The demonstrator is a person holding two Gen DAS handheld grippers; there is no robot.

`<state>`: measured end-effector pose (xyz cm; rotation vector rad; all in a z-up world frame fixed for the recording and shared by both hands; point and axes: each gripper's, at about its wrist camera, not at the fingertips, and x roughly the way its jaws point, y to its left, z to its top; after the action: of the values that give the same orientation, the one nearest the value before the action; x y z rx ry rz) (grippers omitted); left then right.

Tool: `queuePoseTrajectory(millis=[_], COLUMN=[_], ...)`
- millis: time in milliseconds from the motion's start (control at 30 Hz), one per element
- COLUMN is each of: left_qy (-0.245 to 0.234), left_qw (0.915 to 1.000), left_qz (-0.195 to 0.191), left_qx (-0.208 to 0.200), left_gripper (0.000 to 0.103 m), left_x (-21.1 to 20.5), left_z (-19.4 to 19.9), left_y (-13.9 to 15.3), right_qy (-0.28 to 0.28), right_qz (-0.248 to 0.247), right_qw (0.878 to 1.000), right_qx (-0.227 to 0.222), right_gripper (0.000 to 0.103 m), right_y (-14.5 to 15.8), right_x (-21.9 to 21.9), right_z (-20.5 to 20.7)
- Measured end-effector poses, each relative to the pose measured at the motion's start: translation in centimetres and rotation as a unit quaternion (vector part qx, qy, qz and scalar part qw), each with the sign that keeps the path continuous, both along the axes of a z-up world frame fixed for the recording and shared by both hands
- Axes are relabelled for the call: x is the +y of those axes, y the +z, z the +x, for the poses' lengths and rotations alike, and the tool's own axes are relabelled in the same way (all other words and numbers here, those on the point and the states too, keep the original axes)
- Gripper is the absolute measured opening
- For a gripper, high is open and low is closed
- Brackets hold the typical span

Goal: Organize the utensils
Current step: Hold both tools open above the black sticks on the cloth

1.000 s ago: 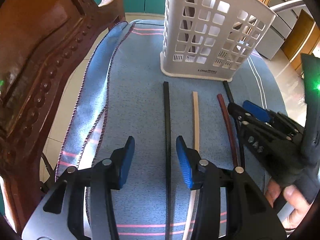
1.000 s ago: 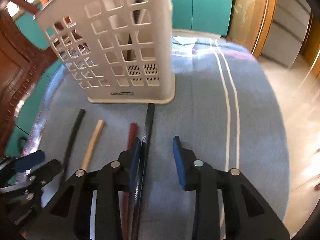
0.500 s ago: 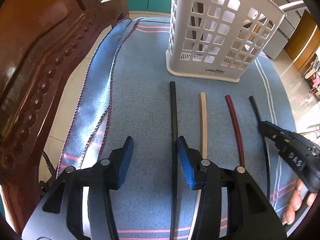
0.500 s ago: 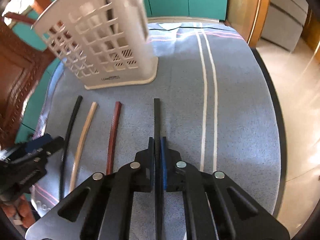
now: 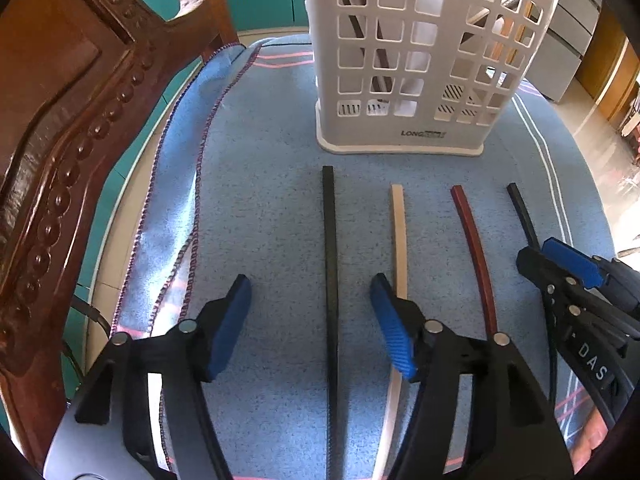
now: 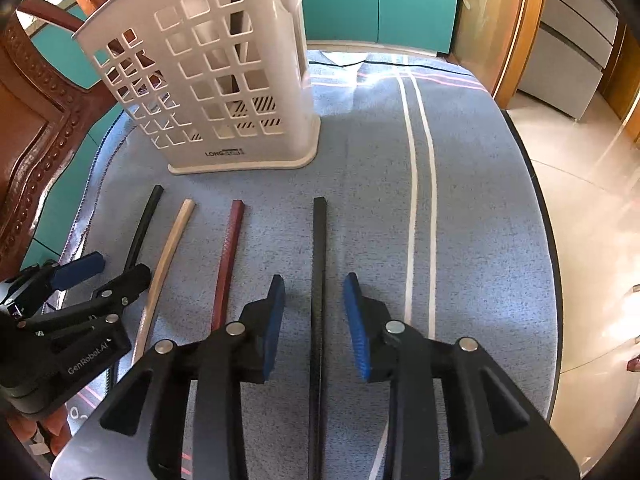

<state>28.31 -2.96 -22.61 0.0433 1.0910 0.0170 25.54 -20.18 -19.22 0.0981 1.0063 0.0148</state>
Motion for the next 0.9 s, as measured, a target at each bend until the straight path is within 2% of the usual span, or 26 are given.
queuePoseTrajectory(millis=[367, 633, 900], left_qy=[0.000, 0.001, 0.009], left_qw=[1.0000, 1.0000, 0.9999], left_qz=[-0.009, -0.009, -0.008], left_qx=[0.000, -0.002, -0.009], left_gripper=[0.064, 0.064, 0.066], left_x=[0.4, 0.9, 0.8], left_z=[-0.4, 0.0, 0.2], left_y=[-0.2, -0.5, -0.4], right_qy=[0.003, -0.005, -0.003], right_qz=[-0.035, -0.032, -0.031], right_qw=[0.999, 0.999, 0.999], right_qx=[-0.012, -0.016, -0.016], right_gripper=[0.032, 0.032, 0.037], right_y=[-0.2, -0.1, -0.1], right_x=[1.0, 0.8, 0.8], right_z=[-0.5, -0.5, -0.3])
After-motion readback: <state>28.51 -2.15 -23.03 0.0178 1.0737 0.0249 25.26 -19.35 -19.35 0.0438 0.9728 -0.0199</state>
